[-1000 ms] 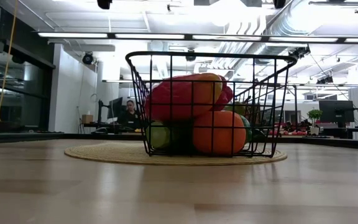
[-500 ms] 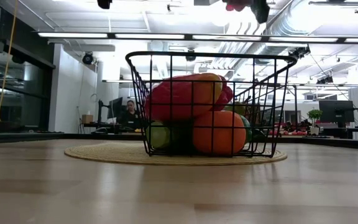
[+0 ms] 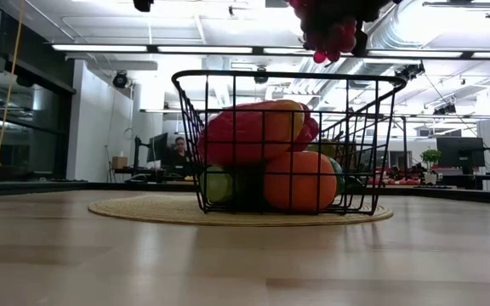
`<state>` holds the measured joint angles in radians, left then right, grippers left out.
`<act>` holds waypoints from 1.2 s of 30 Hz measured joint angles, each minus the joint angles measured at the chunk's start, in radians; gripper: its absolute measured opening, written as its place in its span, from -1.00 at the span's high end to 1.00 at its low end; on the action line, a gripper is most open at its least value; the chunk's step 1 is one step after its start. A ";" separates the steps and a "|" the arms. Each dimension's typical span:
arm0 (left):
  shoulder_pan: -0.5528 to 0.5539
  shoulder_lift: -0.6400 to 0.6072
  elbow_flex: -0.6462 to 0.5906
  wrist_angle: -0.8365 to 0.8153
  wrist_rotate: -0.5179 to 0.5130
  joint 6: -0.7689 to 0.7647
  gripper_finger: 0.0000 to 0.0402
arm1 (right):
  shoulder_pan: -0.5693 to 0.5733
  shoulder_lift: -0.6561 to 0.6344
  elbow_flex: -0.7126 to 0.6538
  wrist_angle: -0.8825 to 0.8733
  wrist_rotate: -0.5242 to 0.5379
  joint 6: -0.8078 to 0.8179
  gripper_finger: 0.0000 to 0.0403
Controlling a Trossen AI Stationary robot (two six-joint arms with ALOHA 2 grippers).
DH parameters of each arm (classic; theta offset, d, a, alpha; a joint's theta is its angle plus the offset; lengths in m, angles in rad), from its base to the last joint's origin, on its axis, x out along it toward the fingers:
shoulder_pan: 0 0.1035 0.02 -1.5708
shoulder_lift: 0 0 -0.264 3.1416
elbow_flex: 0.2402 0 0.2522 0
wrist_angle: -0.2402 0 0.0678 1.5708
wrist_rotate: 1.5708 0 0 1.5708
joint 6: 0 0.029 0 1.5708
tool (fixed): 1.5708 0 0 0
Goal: Build produce basket
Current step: Put the grapes into the wire basket
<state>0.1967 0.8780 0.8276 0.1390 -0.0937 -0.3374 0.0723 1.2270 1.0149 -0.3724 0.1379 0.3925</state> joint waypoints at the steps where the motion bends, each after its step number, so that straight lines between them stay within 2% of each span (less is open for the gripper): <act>1: 0.000 0.000 0.000 0.000 0.000 0.000 -0.99 | 0.000 0.003 0.000 0.000 0.000 0.000 0.25; 8: 0.000 0.000 0.000 0.000 0.000 0.000 -0.99 | 0.000 0.025 0.001 -0.041 0.001 0.022 0.25; 19: 0.000 0.000 0.000 -0.005 0.000 0.000 -0.99 | 0.000 0.154 0.000 -0.069 0.001 0.029 0.25; 26: 0.000 0.000 0.000 -0.007 0.000 0.000 -0.99 | 0.000 0.184 0.000 -0.098 0.002 0.023 0.24; 36: 0.000 0.000 0.000 -0.008 0.000 0.000 -0.99 | 0.000 0.186 0.000 -0.122 0.002 -0.006 0.00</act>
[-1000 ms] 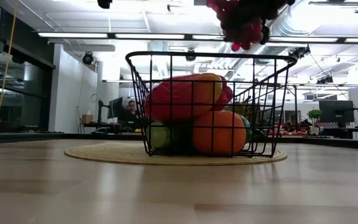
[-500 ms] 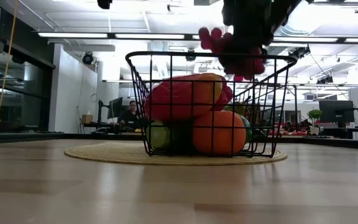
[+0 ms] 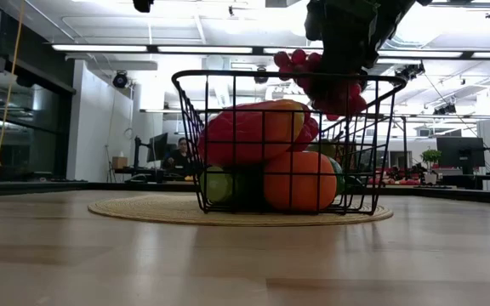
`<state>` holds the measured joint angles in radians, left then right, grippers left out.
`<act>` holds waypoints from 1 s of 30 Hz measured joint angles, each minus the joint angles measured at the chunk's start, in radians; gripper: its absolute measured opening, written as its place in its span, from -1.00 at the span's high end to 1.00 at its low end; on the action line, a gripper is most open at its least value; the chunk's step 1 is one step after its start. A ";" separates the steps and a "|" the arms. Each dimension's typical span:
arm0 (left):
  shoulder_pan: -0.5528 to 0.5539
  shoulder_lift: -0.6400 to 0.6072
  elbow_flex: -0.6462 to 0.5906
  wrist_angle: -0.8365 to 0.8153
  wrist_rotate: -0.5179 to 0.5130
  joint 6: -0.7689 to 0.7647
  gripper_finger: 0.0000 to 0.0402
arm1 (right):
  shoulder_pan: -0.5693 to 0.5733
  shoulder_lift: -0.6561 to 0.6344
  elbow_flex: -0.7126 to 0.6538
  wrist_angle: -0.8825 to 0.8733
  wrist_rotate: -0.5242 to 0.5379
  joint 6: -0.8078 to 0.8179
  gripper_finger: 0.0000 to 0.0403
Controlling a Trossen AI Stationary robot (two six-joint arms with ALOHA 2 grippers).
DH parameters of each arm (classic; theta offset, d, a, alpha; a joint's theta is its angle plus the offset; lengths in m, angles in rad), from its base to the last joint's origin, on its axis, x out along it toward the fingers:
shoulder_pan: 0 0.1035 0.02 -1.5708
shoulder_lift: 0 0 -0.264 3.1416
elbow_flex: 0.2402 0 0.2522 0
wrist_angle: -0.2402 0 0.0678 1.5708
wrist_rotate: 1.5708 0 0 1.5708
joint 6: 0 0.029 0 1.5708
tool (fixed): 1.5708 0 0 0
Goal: Build produce basket
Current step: Put the grapes into the wire basket
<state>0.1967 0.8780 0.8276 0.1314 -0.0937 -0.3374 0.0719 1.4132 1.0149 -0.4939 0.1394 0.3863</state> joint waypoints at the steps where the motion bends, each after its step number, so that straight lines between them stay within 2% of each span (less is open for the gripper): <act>1: 0.000 0.000 0.000 0.000 0.000 0.000 -0.99 | 0.000 0.000 0.000 -0.002 0.000 0.003 -0.04; 8: 0.000 0.000 0.000 0.000 0.000 0.000 -0.99 | 0.000 0.000 0.009 -0.024 -0.012 -0.037 -0.19; 14: 0.000 0.000 0.000 0.000 0.000 0.000 -0.99 | 0.000 -0.001 0.086 -0.176 -0.070 -0.105 -0.20; 26: 0.000 0.000 0.000 0.000 0.000 0.000 -0.99 | -0.002 -0.001 0.113 -0.247 -0.089 -0.099 -0.20; 30: 0.000 0.000 0.000 0.000 0.000 0.000 -0.99 | -0.002 -0.004 0.113 -0.253 -0.114 -0.140 -0.20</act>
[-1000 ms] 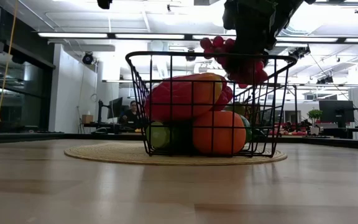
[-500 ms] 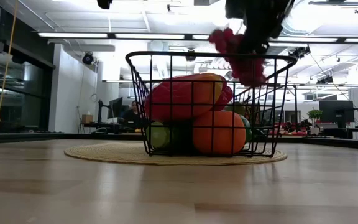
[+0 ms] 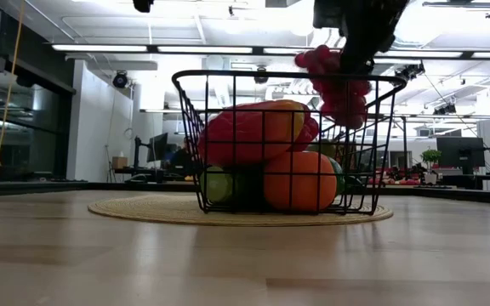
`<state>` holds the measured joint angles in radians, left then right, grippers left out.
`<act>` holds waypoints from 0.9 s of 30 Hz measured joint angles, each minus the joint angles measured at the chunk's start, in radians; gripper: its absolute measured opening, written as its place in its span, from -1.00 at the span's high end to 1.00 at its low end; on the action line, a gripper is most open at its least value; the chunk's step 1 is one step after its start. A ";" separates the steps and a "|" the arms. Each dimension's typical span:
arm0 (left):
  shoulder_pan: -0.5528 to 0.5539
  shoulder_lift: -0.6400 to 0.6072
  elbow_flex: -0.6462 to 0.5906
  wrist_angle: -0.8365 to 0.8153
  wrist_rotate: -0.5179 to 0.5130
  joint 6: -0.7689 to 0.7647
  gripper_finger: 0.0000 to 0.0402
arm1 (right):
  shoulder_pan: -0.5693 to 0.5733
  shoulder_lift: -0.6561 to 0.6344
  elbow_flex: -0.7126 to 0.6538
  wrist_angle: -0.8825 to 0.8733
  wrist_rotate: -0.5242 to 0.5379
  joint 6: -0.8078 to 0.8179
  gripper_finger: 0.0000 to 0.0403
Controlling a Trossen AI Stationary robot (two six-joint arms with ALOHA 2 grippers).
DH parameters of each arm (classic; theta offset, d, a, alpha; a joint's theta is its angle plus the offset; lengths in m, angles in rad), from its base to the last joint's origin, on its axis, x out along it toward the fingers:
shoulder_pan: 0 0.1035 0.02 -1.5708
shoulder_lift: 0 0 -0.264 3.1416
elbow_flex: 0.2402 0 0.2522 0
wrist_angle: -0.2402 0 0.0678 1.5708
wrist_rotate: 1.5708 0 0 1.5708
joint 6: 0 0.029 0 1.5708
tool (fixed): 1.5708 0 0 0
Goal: Build produce basket
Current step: Put the grapes into the wire basket
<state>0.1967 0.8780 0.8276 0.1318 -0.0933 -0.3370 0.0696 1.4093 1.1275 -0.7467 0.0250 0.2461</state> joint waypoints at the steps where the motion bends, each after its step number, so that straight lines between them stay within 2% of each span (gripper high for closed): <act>1: 0.000 0.000 0.000 0.000 0.000 0.000 -0.99 | -0.001 -0.004 0.000 0.008 0.015 0.009 -0.20; 4: 0.000 0.000 0.000 0.000 0.000 0.000 -0.99 | -0.004 -0.008 0.002 0.073 0.017 0.027 -0.20; 7: 0.000 0.000 0.000 0.000 0.000 0.000 -0.99 | -0.004 -0.007 0.001 0.030 -0.002 -0.012 -0.20; 12: 0.000 0.000 0.000 0.000 -0.006 0.003 -0.99 | -0.016 -0.007 0.001 0.075 0.079 0.042 -0.20; 18: 0.000 0.000 0.000 0.000 -0.019 0.016 -0.99 | -0.030 -0.036 0.001 0.014 0.070 -0.021 -0.20; 20: 0.000 0.000 0.000 0.000 -0.006 0.016 -0.99 | -0.031 -0.064 0.001 -0.036 0.074 -0.041 -0.20; 23: 0.000 -0.002 0.000 0.000 0.013 0.006 -0.99 | -0.030 -0.135 -0.017 -0.077 0.135 -0.035 -0.20; 27: 0.000 -0.002 0.000 0.000 0.029 0.017 -0.99 | -0.030 -0.304 -0.150 0.008 0.169 0.064 -0.20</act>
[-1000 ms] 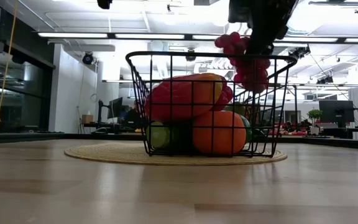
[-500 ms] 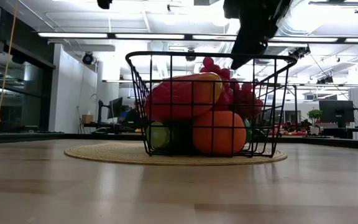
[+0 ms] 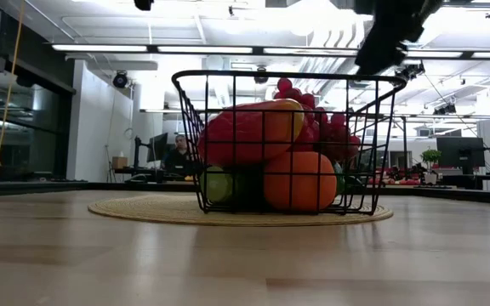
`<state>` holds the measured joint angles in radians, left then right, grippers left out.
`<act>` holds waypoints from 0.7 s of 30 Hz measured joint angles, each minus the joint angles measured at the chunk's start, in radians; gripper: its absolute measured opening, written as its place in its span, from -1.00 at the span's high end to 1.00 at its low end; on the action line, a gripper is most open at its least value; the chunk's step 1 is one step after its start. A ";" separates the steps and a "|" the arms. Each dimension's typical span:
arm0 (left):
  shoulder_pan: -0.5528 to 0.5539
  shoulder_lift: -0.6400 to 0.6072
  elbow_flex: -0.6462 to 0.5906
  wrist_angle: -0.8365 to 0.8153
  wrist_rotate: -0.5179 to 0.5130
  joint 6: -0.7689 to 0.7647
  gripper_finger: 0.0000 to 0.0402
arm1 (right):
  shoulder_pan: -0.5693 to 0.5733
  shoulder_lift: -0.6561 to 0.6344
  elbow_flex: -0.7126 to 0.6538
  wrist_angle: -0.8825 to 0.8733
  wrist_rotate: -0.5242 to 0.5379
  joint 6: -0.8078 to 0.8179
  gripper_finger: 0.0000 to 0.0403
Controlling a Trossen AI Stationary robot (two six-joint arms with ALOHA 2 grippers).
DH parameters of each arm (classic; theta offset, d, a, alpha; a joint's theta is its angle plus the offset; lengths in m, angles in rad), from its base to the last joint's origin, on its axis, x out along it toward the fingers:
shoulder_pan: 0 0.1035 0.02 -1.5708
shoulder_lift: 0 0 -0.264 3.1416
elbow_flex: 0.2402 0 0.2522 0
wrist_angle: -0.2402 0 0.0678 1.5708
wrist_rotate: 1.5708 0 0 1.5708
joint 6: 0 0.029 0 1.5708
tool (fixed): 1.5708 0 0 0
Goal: Build produce basket
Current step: Put the grapes into the wire basket
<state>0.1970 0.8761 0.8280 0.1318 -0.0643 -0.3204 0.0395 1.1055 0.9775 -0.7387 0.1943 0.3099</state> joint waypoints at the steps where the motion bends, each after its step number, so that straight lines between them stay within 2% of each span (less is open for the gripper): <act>1: 0.000 -0.001 0.000 0.000 0.000 0.009 -0.99 | 0.000 -0.048 -0.047 0.047 0.001 0.040 -0.20; 6: -0.001 -0.005 0.000 -0.005 -0.046 0.048 -0.99 | 0.000 -0.251 -0.276 0.427 -0.005 0.208 -0.20; 9: -0.001 -0.005 0.000 -0.024 -0.079 0.069 -0.99 | 0.000 -0.310 -0.380 0.690 0.015 0.203 -0.20; 12: -0.001 -0.005 0.000 -0.039 -0.082 0.081 -0.99 | 0.000 -0.327 -0.443 0.882 0.043 0.131 -0.20; 16: -0.001 -0.004 0.000 -0.041 -0.082 0.109 -0.99 | 0.000 -0.327 -0.460 0.946 0.046 -0.006 -0.20; 21: -0.001 -0.004 0.000 -0.078 -0.108 0.114 -0.99 | 0.000 -0.327 -0.460 0.949 0.046 -0.012 -0.20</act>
<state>0.1959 0.8718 0.8280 0.0536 -0.1722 -0.2066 0.0391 0.7788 0.5171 0.2106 0.2405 0.2981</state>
